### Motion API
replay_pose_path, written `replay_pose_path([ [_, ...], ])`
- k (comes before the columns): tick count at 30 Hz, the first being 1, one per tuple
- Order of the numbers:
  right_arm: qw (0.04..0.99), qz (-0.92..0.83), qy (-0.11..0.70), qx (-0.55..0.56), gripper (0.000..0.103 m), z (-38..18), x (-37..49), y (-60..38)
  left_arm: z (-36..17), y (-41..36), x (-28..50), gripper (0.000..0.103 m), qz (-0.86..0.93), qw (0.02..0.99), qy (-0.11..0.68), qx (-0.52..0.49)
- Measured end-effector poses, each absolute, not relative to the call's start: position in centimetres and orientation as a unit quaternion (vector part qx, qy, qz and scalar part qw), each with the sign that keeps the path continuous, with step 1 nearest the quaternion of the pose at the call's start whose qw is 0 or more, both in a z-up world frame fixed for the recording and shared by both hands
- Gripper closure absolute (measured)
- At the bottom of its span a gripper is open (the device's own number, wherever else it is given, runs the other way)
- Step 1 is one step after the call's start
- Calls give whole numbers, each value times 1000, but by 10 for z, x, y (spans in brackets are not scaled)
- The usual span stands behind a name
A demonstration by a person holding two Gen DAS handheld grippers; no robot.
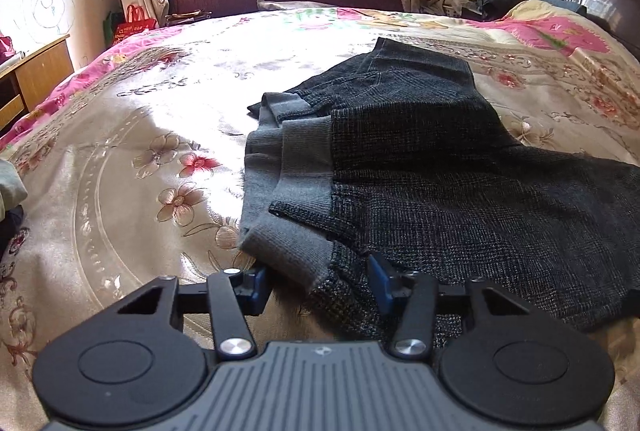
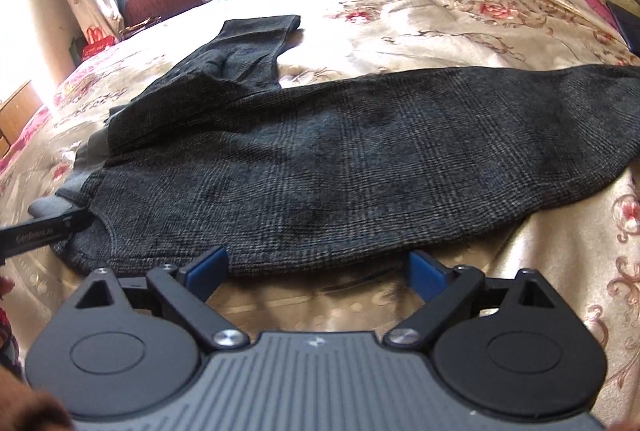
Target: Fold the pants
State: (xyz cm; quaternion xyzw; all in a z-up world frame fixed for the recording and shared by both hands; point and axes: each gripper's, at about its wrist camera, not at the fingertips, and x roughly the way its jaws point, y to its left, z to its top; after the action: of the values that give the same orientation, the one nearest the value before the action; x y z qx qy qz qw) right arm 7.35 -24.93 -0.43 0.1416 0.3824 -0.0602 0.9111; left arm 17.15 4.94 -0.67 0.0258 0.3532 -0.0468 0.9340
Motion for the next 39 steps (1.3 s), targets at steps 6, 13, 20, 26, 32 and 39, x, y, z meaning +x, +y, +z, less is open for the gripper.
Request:
replay_pose_path([
  [6, 902, -95, 373, 197, 10, -4, 74, -283, -9, 45, 175, 43, -46, 935, 350, 32],
  [13, 886, -153, 356, 253, 54, -7, 93, -300, -12, 42, 193, 43, -27, 934, 355, 18],
  [20, 872, -115, 359, 312, 97, -5, 81, -312, -3, 73, 187, 63, -52, 932, 355, -49],
  [26, 878, -91, 373, 287, 97, 2, 71, -289, 5, 94, 167, 66, -37, 934, 348, -76],
  [32, 871, -29, 414, 264, 97, 4, 51, -249, 13, 129, 134, 67, -5, 938, 341, -59],
  [39, 870, 28, 436, 230, 97, 6, 32, -202, 14, 165, 100, 67, 46, 936, 346, -52],
])
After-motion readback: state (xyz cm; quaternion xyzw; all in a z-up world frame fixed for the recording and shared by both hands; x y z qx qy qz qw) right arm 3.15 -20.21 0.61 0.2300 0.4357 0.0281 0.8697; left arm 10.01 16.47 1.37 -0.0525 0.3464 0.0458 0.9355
